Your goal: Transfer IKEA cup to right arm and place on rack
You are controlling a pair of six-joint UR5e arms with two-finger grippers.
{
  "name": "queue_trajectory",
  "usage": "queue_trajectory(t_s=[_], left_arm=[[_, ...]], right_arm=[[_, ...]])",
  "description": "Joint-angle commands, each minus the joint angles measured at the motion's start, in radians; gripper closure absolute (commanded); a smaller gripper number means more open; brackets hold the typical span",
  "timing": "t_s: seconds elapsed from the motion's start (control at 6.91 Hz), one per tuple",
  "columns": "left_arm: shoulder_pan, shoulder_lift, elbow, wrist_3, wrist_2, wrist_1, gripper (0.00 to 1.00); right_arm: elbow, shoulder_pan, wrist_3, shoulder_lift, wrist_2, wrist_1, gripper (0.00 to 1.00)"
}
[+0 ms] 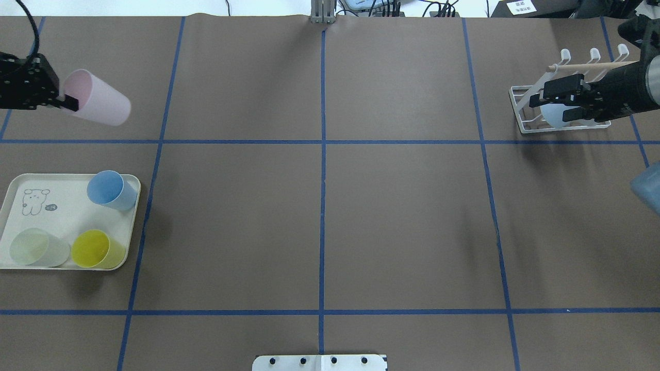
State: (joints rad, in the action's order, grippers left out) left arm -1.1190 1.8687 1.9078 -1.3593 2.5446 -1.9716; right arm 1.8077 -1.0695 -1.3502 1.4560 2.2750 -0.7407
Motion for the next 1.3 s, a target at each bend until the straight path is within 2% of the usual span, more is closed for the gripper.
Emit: queue_trajectory(t_s=[0.0,0.14,0.29,0.43,0.58,0.87,1.01,1.16], left_arm=[[0.217,0.16,0.023,-0.259,-0.198,-0.025,1.0],[0.339,0.18,0.02,-0.387,-0.35,-0.155,1.0],[0.399,0.178,-0.001,-0.522,-0.448,-0.37,1.0],[0.435,0.178,-0.027,-0.652,-0.499,-0.574,1.0],[0.453,0.178,-0.07,-0.751,-0.539,-0.777,1.0],[0.528,0.175,-0.201,-0.977,-0.706,-1.217,1.0],[0.565,0.173,-0.225,-1.027,-0.757,-1.318,1.0],[0.587,0.176,-0.219,-1.029,-0.759,-1.337,1.0]], right_arm=[[-0.008,0.083,-0.267,-0.083,-0.003,0.139,0.0],[0.005,0.117,-0.393,-0.113,-0.035,0.186,0.0],[0.005,0.173,-0.549,-0.117,-0.116,0.324,0.0],[-0.01,0.243,-0.727,-0.117,-0.214,0.51,0.0],[-0.016,0.284,-0.771,-0.117,-0.254,0.631,0.0],[-0.008,0.302,-0.797,-0.118,-0.255,0.793,0.0],[-0.013,0.315,-0.799,-0.135,-0.256,0.898,0.0],[-0.011,0.328,-0.829,-0.185,-0.256,0.92,0.0]])
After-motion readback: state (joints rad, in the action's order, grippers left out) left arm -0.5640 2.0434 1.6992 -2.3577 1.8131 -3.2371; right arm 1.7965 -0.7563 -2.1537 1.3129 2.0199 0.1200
